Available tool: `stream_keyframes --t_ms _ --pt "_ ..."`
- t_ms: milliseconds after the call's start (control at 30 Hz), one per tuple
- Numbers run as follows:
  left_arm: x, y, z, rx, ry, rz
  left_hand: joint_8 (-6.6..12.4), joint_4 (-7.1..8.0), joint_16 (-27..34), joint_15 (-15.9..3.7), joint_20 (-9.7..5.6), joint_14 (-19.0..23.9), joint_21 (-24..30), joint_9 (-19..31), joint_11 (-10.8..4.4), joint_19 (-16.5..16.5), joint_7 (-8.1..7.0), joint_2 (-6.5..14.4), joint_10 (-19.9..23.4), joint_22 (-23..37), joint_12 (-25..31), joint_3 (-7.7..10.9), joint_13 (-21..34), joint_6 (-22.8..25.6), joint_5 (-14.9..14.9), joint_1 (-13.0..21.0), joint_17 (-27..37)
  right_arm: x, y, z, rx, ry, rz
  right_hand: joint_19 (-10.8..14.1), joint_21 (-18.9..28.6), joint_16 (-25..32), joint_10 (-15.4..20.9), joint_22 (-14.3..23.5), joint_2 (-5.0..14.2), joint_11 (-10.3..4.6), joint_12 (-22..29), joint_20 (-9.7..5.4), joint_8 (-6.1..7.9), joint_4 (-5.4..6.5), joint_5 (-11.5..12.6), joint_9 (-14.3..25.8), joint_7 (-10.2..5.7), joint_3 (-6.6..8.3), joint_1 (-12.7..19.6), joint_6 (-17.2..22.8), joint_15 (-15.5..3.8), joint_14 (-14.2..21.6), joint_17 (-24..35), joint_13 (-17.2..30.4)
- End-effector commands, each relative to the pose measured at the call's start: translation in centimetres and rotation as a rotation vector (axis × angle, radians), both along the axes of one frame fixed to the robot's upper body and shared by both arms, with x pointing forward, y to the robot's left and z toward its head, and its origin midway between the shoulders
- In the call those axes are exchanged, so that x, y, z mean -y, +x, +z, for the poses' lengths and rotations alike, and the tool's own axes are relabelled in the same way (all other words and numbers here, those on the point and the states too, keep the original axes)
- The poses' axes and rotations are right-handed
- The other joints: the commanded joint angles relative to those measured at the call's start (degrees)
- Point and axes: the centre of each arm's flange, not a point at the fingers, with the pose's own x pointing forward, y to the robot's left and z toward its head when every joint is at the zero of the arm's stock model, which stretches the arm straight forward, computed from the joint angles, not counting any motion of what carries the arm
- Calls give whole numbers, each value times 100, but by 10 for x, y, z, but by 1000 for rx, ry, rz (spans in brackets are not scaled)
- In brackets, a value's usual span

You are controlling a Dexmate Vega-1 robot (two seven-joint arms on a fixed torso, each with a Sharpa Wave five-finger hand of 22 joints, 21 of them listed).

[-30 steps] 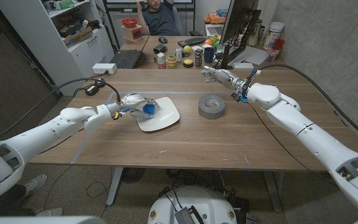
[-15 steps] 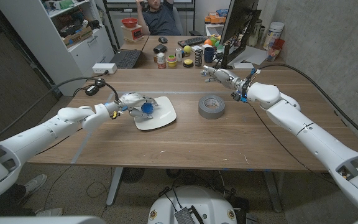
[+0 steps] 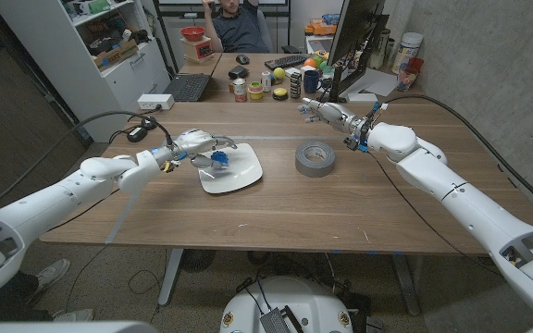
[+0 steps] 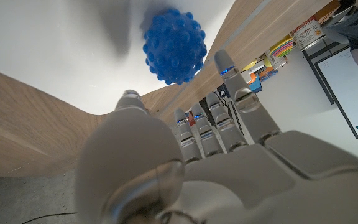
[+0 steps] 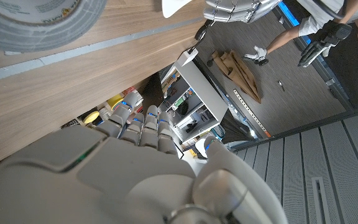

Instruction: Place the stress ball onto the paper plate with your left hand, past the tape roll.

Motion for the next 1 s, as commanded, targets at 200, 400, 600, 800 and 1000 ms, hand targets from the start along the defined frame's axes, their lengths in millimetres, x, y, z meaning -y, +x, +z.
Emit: stream_keyframes --t_ms 200,400,600,800,1000 --pt "-3 -16 21 37 -15 -8 -163 88 -35 -327 189 -306 -192 0 55 -171 -82 -38 -200 -1 -194 -168 17 -237 68 -233 -11 1 -3 -1 0 0 -9 52 -45 2 50 25 206 -20 -1 -155 3 -1 23 27 52 -1 -17 0 3 14 7 17" --pt "-7 -22 26 45 -33 -8 -287 146 -29 -231 367 -546 -387 -1 88 -357 -133 -70 -411 -2 -382 -308 17 -428 102 -418 -27 2 -3 -1 -2 2 -16 57 -57 3 49 25 202 -23 -2 -156 2 0 23 27 49 -4 -20 -2 7 17 8 17" --pt "-11 -26 31 54 -43 -9 -365 173 -26 -145 564 -706 -525 -3 143 -498 -144 -59 -549 -1 -508 -386 16 -530 130 -524 -36 3 -3 -1 -2 3 -20 63 -70 1 54 25 197 -24 -1 -152 2 0 23 27 50 -8 -23 -1 11 17 7 17" --pt "-15 -32 36 70 -65 -17 -392 183 -34 -136 602 -804 -574 -4 145 -532 -121 -70 -619 -1 -566 -430 15 -559 141 -578 -40 3 -4 -2 -6 8 -24 67 -80 1 50 26 196 -23 -4 -154 2 1 23 27 50 -10 -26 0 8 18 7 17" --pt "-18 -41 43 84 -84 -31 -521 190 -17 -110 627 -901 -661 -7 199 -567 -187 -184 -657 -5 -641 -570 14 -785 154 -710 -56 6 -4 -3 -10 15 -28 75 -89 1 52 26 193 -23 -3 -150 1 0 24 27 52 -12 -27 0 10 20 7 17"
